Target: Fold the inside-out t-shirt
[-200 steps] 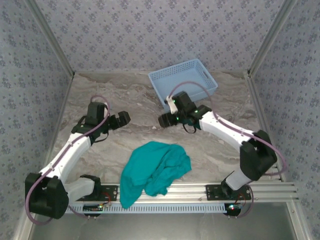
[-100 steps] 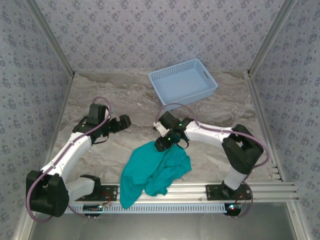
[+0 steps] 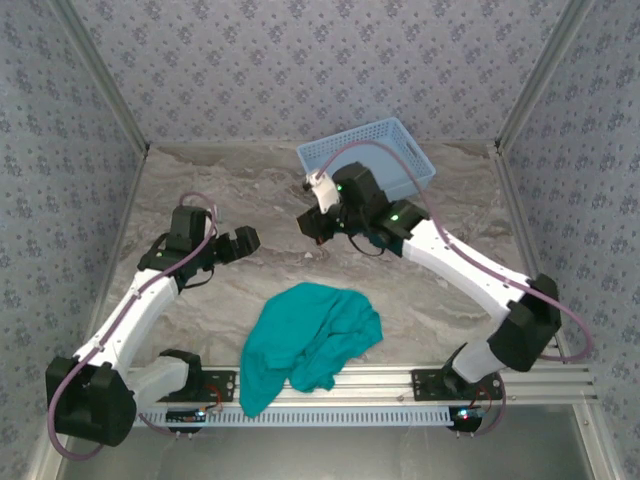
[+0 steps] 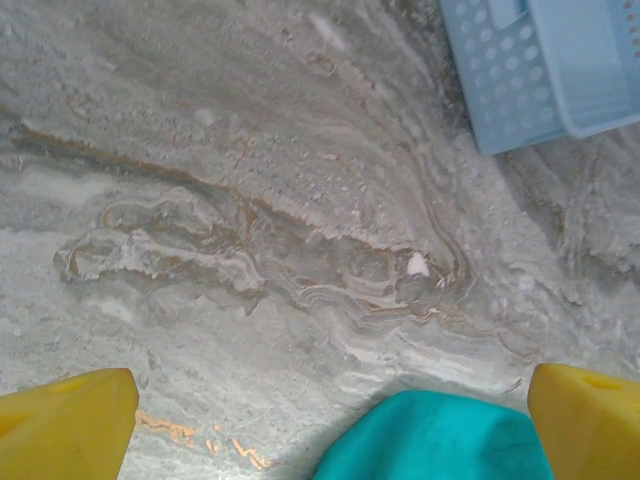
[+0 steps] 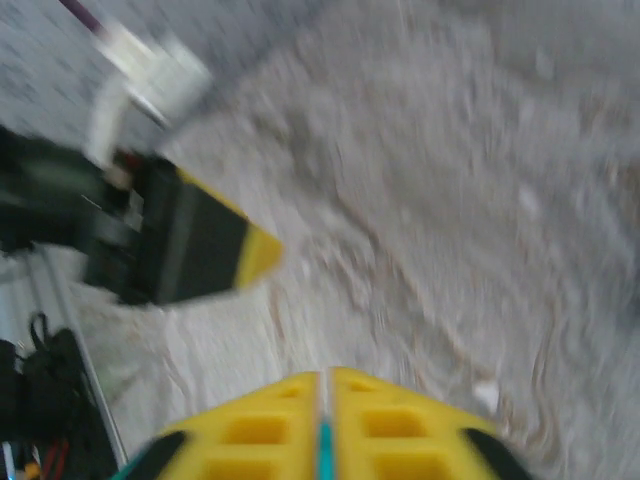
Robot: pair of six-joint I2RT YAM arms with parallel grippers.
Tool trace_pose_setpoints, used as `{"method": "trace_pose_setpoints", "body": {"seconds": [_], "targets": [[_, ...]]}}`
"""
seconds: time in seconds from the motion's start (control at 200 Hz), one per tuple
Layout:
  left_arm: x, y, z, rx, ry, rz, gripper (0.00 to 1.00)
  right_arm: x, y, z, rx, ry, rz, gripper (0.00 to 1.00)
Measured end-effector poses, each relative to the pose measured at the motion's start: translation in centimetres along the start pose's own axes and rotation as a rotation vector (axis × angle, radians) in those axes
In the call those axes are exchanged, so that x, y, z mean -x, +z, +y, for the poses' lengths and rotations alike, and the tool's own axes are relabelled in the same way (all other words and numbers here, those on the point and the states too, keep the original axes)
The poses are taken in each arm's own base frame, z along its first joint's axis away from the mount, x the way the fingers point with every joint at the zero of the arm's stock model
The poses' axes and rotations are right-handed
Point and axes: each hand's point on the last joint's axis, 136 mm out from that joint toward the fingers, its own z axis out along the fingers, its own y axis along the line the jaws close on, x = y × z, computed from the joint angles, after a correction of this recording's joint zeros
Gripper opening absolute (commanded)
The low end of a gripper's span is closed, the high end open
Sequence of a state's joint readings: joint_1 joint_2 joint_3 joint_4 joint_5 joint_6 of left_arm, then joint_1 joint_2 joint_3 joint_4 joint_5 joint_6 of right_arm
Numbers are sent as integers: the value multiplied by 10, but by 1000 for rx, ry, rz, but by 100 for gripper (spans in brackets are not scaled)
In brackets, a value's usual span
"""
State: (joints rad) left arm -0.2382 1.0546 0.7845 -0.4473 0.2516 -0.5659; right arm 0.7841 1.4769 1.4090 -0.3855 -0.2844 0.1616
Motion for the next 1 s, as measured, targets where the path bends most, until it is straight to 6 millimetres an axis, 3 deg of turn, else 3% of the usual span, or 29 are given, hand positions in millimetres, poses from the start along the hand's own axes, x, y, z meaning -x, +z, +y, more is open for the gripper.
{"method": "trace_pose_setpoints", "body": {"seconds": [0.075,0.14,0.2,0.35,0.42,0.475,0.55,0.605,0.655,0.84,0.999], "targets": [[6,-5,-4,-11,5,-22,100,12,-15,10,4,-32,-44,63],[8,-9,-6,-16,12,-35,100,-9,-15,12,4,-40,-8,67],[9,-11,-5,-13,12,-41,100,-54,-5,7,-5,-17,98,71],[4,-12,2,5,11,-52,100,-198,20,-10,-56,66,460,78],[0,-11,7,19,9,-51,100,-242,21,-11,-71,87,565,77],[-3,-10,11,28,6,-46,100,-265,25,-10,-76,99,617,70],[-5,-8,13,34,4,-39,100,-282,38,-9,-79,110,651,32],[-6,-8,14,35,3,-38,100,-288,49,-10,-76,112,656,8],[-6,-8,14,35,3,-38,100,-289,60,-10,-70,119,652,0],[-4,-11,11,25,3,-50,100,-226,88,-2,-48,100,487,0],[-1,-18,7,9,3,-75,100,-130,84,9,-39,34,272,0]]}}
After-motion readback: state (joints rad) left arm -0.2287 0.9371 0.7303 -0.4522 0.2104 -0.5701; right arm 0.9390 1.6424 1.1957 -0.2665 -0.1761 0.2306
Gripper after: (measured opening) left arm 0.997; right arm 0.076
